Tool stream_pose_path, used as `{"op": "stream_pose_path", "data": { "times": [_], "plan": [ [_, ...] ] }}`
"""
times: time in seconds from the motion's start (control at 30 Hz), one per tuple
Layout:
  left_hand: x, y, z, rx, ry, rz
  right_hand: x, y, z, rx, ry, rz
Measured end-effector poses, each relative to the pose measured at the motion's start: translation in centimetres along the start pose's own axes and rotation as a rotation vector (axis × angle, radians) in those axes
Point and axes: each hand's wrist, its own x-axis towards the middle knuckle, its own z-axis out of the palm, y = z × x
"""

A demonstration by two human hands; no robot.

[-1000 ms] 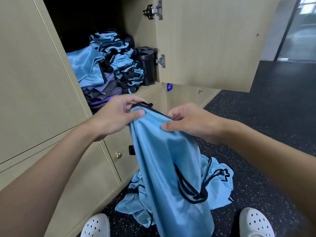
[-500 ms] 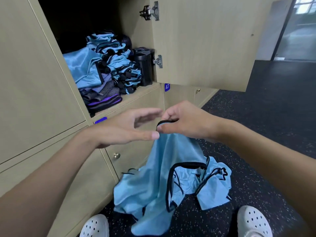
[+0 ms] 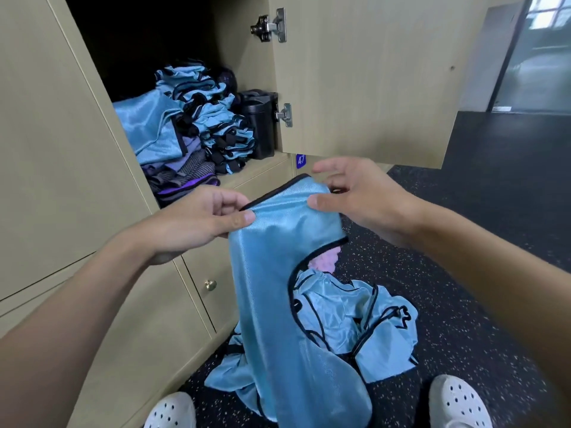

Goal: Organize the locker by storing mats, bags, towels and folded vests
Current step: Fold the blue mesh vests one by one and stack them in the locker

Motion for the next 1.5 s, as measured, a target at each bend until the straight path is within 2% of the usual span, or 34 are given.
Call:
{"op": "stream_pose_path", "data": {
  "times": [0.07,0.2,0.43,0.53,0.6,0.73,1.03,1.17,1.5],
  "plan": [
    [-0.2,0.4,0.9,-0.034,-0.026,0.003,-0.1,-0.3,0.3,0.045,0.042,-0.008],
    [-0.2,1.6,2.9,-0.086,-0.059,0.066,-0.7,-1.1,1.4,0.037,-0.005,-0.098],
    [-0.3,2.0,2.8,-0.255,0.168,0.193,-1.0,-1.2,1.9,0.002,-0.033,-0.139],
    [-0.6,2.2,2.1,-0.310,0.202,0.209,-1.1,-0.9,1.7,-0.117,-0.068,-0.132],
    [-0.8,2.3,1.8,-0.320,0.193,0.202,-1.2,-0.8,1.7,-0.113,-0.037,-0.146],
    [-1.1,2.5,2.3,-0.227,0.174,0.192,-1.4,-1.2,2.0,-0.067,0.019,-0.171],
    [-1.5,3.3,2.3,-0.164,0.273,0.252,-2.2,-1.1,2.0,-0.059,0.098,-0.217],
    [-1.9,4.0,2.5,-0.156,0.242,0.254,-2.5,-1.7,2.2,-0.101,0.104,-0.261],
    [-2.6,3.5,1.7,-0.016,0.300,0.299,-2.7,-1.4,3.4,-0.061,0.107,-0.242]
  ]
}}
